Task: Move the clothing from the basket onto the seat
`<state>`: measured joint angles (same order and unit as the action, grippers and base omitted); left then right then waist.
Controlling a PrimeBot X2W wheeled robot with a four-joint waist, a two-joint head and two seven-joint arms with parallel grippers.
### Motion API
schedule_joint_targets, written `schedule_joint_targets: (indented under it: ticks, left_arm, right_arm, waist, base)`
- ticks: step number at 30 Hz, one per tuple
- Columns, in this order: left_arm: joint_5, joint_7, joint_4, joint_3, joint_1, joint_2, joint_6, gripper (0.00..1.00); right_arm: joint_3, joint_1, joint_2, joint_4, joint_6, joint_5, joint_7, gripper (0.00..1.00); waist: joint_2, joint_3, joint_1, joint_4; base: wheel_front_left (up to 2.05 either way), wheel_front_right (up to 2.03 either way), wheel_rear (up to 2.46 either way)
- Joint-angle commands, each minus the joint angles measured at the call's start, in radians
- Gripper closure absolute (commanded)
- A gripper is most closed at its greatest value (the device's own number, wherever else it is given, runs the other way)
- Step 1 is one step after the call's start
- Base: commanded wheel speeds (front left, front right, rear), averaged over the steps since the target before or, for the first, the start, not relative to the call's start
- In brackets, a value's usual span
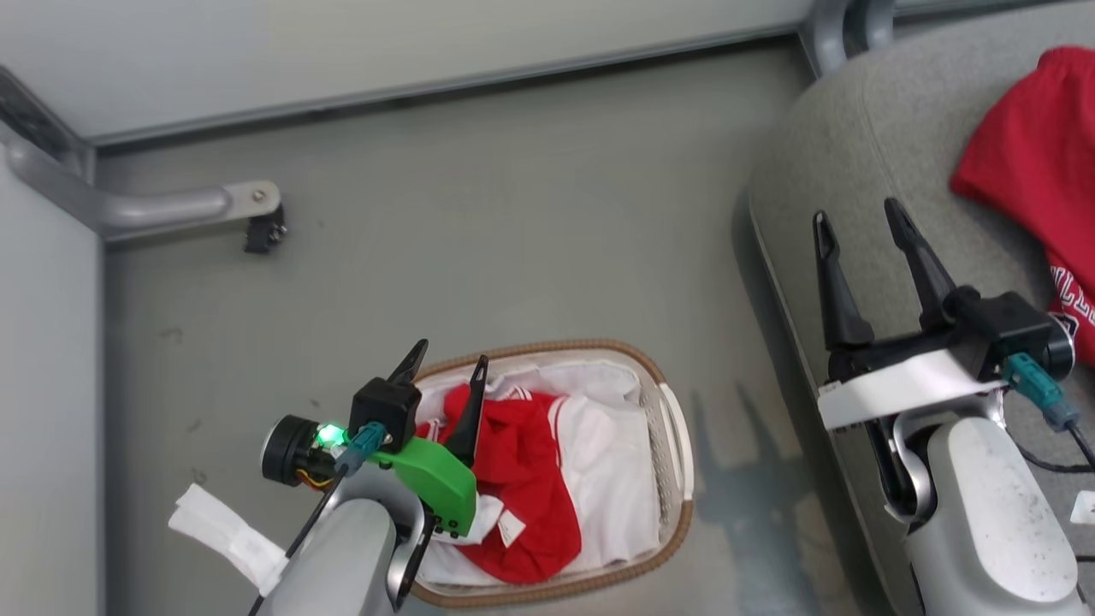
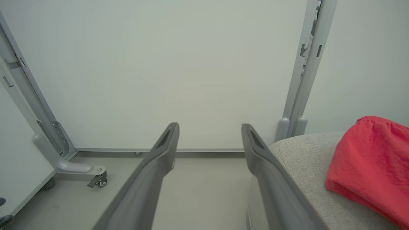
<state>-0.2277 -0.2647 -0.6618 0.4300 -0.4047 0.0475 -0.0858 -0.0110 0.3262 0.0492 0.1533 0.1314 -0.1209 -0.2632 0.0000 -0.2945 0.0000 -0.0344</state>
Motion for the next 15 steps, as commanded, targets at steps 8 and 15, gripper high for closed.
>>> schedule_joint_targets:
  ticks: [8, 15]
  left_arm:
    - [0.047, 0.003, -0.286, 0.046, -0.147, 0.007, 0.002, 0.0]
    - [0.076, 0.035, -0.494, 0.07, -0.235, 0.027, 0.03, 0.0]
  right_arm:
    - [-0.017, 0.085, 0.002, -0.03, -0.001, -0.048, -0.002, 0.0]
    - [-0.044, 0.112, 0.002, -0.036, -0.001, -0.093, -0.002, 0.0]
  waist:
    - [0.0, -0.279, 0.0, -0.17]
    - [0.0, -0.365, 0.0, -0.231]
  base:
    - [0.0, 0.0, 0.0]
    - [0.0, 0.0, 0.0]
